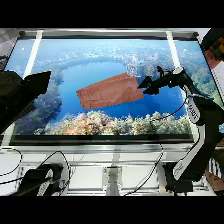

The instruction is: Fold the clothes and pants, and hang the long-sleeved shirts on hangers.

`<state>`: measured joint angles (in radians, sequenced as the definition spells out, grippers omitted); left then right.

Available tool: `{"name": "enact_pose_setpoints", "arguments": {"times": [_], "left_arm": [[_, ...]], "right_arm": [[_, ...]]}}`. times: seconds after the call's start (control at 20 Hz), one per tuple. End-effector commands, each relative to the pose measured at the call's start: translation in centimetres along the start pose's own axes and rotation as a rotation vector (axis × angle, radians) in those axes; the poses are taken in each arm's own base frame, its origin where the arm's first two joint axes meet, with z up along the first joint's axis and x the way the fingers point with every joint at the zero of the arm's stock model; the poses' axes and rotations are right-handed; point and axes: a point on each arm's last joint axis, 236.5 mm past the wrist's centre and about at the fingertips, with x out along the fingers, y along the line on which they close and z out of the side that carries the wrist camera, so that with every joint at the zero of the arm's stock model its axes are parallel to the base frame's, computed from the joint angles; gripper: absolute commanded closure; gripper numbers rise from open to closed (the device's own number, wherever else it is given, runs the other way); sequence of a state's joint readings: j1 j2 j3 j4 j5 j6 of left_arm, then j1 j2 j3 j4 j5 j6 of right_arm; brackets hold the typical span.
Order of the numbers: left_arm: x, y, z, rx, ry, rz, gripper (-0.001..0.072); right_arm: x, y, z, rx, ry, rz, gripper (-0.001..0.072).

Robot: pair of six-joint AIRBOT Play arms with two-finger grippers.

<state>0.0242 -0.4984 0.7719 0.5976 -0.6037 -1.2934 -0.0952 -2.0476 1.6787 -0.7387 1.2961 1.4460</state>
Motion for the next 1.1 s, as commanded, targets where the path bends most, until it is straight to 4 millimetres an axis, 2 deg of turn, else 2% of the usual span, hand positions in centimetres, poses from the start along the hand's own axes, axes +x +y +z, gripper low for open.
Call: {"name": "enact_pose_setpoints", "arguments": {"times": [0.0, 0.1, 0.15, 0.2, 0.3, 0.35, 0.45, 0.55, 0.65, 0.8, 0.9, 1.05], "left_arm": [[0.0, 0.0, 0.1, -0.001, -0.002, 0.0, 0.0334], [0.0, 0.0, 0.1, -0.001, -0.002, 0.0, 0.0333], [0.0, 0.0, 0.1, -0.001, -0.002, -0.001, 0.0333], [0.0, -0.1, 0.1, -0.003, -0.002, -0.002, 0.0333], [0.0, -0.1, 0.1, -0.006, -0.003, -0.004, 0.0334], [0.0, -0.1, 0.1, -0.007, -0.003, -0.004, 0.0333], [0.0, -0.1, 0.1, -0.007, -0.003, -0.005, 0.0334], [0.0, -0.1, 0.1, -0.007, -0.003, -0.004, 0.0335], [0.0, -0.1, 0.1, -0.007, -0.004, -0.004, 0.0335], [0.0, -0.1, 0.1, -0.008, -0.004, -0.005, 0.0336], [0.0, -0.6, 0.4, -0.04, -0.018, -0.024, 0.0336], [-0.1, -0.8, 1.0, -0.065, -0.04, -0.034, 0.0336]], "right_arm": [[1.2, -0.5, -1.7, 0.027, 0.084, 0.007, 0.0205], [2.5, -0.3, -3.1, 0.029, 0.144, 0.011, 0.022], [3.0, 0.0, -3.5, 0.024, 0.158, 0.013, 0.0255], [3.5, 0.5, -3.7, 0.012, 0.163, 0.016, 0.0353], [4.0, 1.5, -3.6, 0.0, 0.155, 0.039, 0.0608], [4.0, 1.8, -3.6, 0.002, 0.153, 0.05, 0.0706], [3.7, 1.7, -3.6, 0.0, 0.159, 0.058, 0.0707], [2.4, 2.4, -3.8, -0.016, 0.177, 0.084, 0.0709], [-0.4, 3.0, -2.5, -0.039, 0.12, 0.082, 0.071], [-7.4, 1.3, 0.8, -0.008, -0.062, 0.003, 0.071], [-13.1, -1.6, 1.3, 0.05, -0.145, -0.065, 0.0711], [-22.0, -7.7, -0.4, 0.173, -0.239, -0.229, 0.0711]]}}
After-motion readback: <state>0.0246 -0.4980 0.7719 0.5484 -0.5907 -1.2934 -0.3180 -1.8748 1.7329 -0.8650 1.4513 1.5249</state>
